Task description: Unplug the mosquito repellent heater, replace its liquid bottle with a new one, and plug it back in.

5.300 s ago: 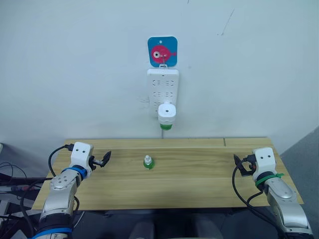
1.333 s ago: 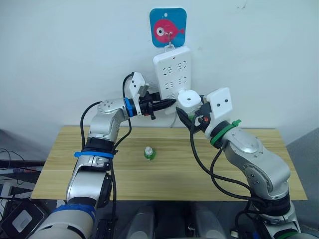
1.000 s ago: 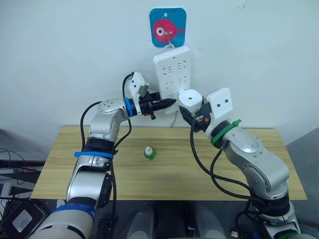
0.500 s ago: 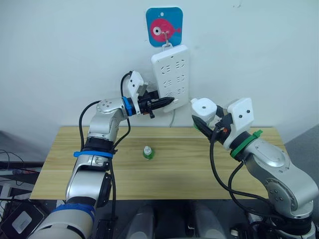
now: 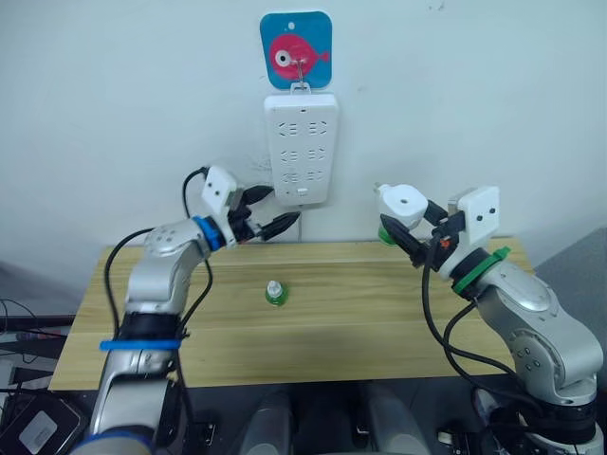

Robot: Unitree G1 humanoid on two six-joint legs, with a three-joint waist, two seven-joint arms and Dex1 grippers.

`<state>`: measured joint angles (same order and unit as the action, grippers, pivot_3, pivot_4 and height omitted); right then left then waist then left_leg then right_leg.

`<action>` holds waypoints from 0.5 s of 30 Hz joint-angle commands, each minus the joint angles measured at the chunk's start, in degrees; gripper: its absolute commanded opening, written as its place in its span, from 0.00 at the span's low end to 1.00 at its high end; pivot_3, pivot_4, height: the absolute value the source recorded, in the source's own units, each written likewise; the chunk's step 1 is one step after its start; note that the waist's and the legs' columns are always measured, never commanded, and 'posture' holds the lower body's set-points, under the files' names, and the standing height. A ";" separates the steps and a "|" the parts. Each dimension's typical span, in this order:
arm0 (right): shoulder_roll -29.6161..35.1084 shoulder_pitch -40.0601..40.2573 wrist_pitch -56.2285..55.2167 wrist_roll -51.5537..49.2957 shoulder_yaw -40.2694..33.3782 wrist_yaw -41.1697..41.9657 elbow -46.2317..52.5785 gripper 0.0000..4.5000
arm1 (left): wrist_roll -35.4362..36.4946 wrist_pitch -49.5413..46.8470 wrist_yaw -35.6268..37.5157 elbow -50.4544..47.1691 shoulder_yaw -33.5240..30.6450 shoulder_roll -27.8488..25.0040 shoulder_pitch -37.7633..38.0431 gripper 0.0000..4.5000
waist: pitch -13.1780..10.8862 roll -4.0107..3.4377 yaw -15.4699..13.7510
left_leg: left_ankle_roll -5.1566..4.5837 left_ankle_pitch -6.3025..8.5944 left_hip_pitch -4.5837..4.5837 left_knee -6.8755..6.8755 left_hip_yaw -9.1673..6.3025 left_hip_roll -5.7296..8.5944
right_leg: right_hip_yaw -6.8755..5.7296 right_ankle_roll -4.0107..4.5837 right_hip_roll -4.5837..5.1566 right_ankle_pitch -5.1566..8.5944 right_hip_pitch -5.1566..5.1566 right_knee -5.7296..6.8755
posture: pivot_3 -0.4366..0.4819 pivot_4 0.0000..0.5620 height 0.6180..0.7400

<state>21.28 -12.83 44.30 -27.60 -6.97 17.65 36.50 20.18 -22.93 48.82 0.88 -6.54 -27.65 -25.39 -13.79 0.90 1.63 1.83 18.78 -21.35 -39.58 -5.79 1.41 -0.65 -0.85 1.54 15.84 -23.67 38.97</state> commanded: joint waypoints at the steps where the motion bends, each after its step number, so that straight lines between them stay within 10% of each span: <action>1: 0.02 0.76 -1.21 -3.96 -4.35 2.08 -1.25 0.66 | 2.72 -3.66 -2.64 -12.44 -1.20 -1.14 4.74 0.99 | -0.01 -0.01 -0.43 | 0.00 0.00 -0.02 -0.01 -0.02 0.01 | 0.01 0.00 0.01 0.00 0.01 0.00 | 0.52 0.40 1.00; 15: -7.89 -6.46 10.13 -28.35 -17.86 -8.85 -11.99 0.66 | -0.36 1.26 -5.40 -14.56 13.36 9.29 1.23 0.99 | 0.00 -0.05 -1.97 | 0.12 -0.07 -0.11 -0.10 -0.01 0.05 | 0.00 0.02 0.01 -0.01 0.02 0.00 | 0.55 0.40 1.00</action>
<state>13.52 -18.12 53.60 -50.93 -21.78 10.99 23.33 20.43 -23.81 43.74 -13.61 5.61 -19.04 -23.44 -13.80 0.85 -0.34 1.96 18.71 -21.46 -39.67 -5.78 1.46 -0.64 -0.84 1.55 15.82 -23.65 38.97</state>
